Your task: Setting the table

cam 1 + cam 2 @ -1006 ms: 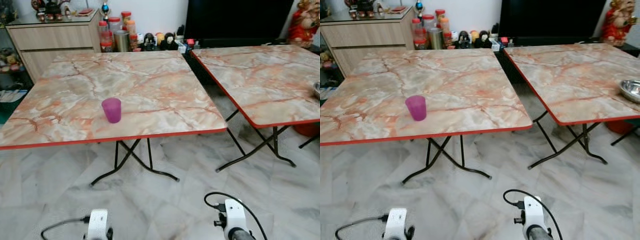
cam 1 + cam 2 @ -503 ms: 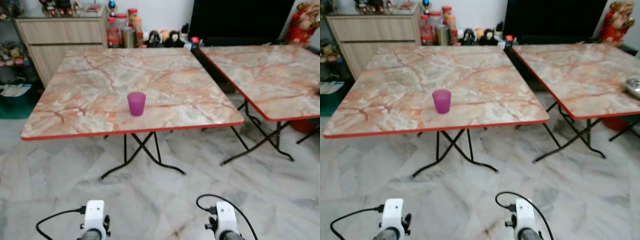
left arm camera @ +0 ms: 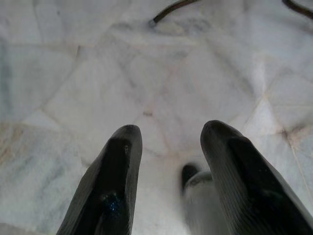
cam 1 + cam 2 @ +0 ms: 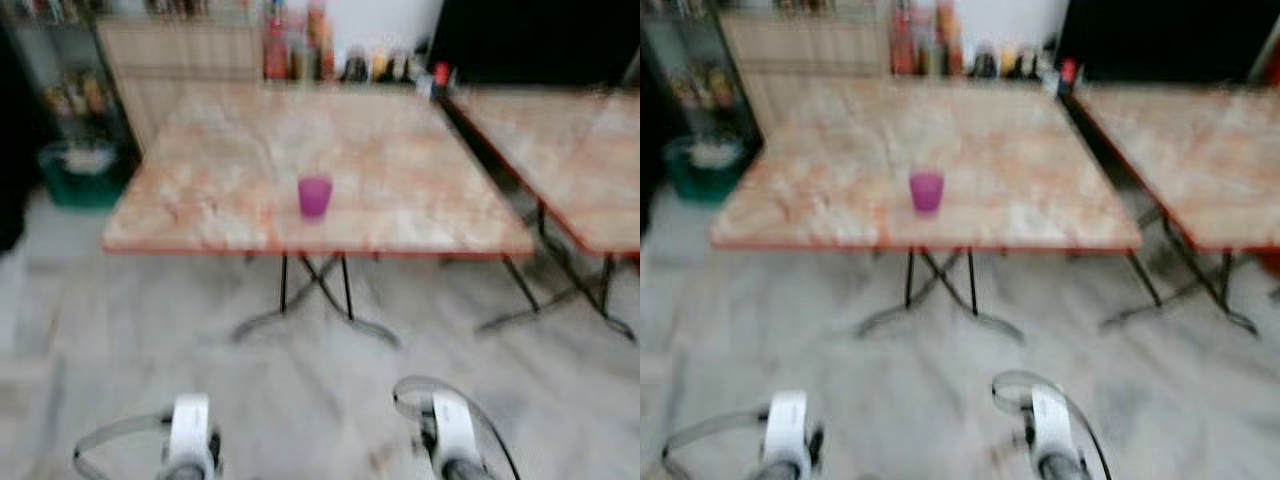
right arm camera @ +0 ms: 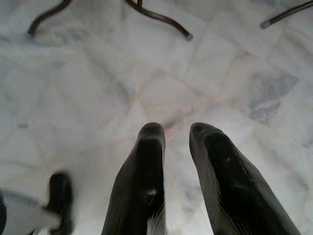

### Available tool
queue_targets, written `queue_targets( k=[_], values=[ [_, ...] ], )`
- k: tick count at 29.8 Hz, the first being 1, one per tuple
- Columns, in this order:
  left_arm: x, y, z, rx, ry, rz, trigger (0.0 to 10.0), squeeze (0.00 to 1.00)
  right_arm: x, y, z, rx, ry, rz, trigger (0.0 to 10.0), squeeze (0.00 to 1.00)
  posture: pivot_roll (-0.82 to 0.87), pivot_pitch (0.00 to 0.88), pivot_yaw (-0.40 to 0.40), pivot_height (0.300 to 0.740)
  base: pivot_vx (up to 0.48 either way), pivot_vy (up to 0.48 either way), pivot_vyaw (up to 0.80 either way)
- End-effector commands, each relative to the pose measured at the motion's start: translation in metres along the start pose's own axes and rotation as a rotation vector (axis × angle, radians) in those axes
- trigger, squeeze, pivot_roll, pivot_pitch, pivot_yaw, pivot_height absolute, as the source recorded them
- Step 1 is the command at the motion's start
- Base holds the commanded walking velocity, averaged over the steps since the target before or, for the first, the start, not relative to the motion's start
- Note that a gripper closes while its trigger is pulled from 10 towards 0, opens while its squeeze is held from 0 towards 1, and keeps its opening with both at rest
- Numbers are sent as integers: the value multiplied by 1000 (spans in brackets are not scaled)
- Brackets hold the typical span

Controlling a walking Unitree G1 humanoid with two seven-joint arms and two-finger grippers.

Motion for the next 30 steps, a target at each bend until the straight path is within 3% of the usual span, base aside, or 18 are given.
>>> queue_targets(
  k=[1, 30],
  values=[
    [1, 1, 5, -2, -10, 0, 10000, 0, 0, 1, -1, 18, 7, 3, 10000, 0, 14, 0, -47, 701, 244, 0, 0],
    [1, -1, 3, 15, -4, -16, 10000, 0, 0, 2, -2, 11, 17, -1, 10000, 0, 22, 0, -42, 701, 208, 0, -102]
  ],
)
Point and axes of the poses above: a point about 5 cm out from each wrist's last joint towards the gripper, its own x axis pointing out of the wrist towards the gripper, its own z axis along the axis of the wrist's last joint, y = z × x, the point moved 5 cm from there along x, pointing out of the wrist towards the gripper, and after that the axes turned 15 degrees about -x, right-handed, at the moved point
